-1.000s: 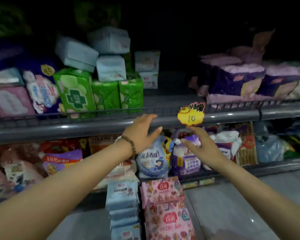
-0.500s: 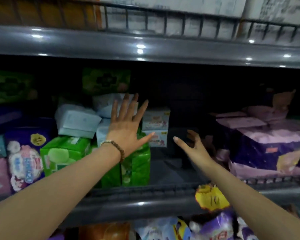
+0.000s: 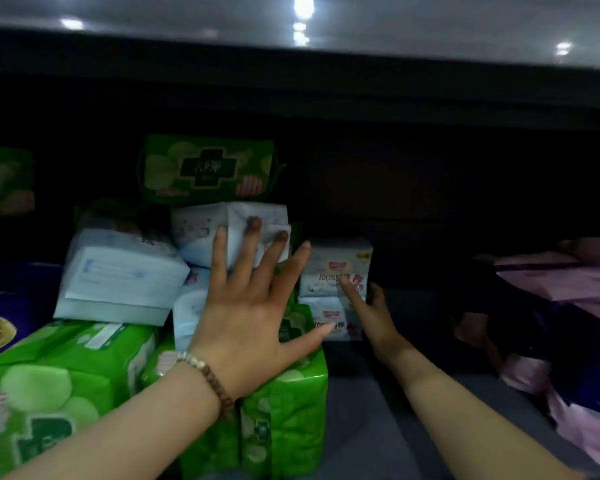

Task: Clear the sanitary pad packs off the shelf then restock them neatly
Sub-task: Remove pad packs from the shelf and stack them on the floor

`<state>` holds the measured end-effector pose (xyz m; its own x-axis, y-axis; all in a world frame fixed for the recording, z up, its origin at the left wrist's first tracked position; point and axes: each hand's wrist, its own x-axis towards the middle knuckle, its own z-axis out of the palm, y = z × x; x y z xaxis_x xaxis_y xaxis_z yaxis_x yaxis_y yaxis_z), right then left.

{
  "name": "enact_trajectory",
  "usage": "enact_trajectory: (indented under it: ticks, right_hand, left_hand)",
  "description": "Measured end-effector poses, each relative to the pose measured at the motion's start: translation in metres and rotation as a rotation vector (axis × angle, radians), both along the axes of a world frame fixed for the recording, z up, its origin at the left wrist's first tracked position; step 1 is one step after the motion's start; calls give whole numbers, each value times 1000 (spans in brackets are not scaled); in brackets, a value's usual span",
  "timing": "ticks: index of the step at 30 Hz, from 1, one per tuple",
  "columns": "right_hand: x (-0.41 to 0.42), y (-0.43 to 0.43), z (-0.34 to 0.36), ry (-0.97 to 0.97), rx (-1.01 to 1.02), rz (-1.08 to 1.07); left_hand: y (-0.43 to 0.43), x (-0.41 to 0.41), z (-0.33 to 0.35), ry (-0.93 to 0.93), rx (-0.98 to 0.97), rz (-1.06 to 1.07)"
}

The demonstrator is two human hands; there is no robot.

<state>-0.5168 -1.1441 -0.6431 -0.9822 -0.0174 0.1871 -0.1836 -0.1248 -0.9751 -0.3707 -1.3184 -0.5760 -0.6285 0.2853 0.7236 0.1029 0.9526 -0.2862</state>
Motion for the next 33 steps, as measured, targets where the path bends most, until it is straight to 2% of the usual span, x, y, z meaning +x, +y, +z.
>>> enact_trajectory:
  ticks: [6,10,18,24,28,33]
  right_hand:
    - [-10,-9,-15,30,119,-91]
    - [4,-16,-10,42,-87,-79]
    - [5,-22,-16,227,-117,-183]
    - [19,-12,-6,138,-191,-188]
    - [39,22,2,97,-58,-178]
    - [77,73,1,164,175,-222]
  left_hand:
    - [2,-2,-1,-12,-11,19]
    - [2,-1,0,-26,-31,38]
    - [3,1,1,-34,-40,37]
    - [3,0,2,-42,-36,33]
    - [3,2,4,-91,-32,57]
    - [29,14,5,-131,45,17]
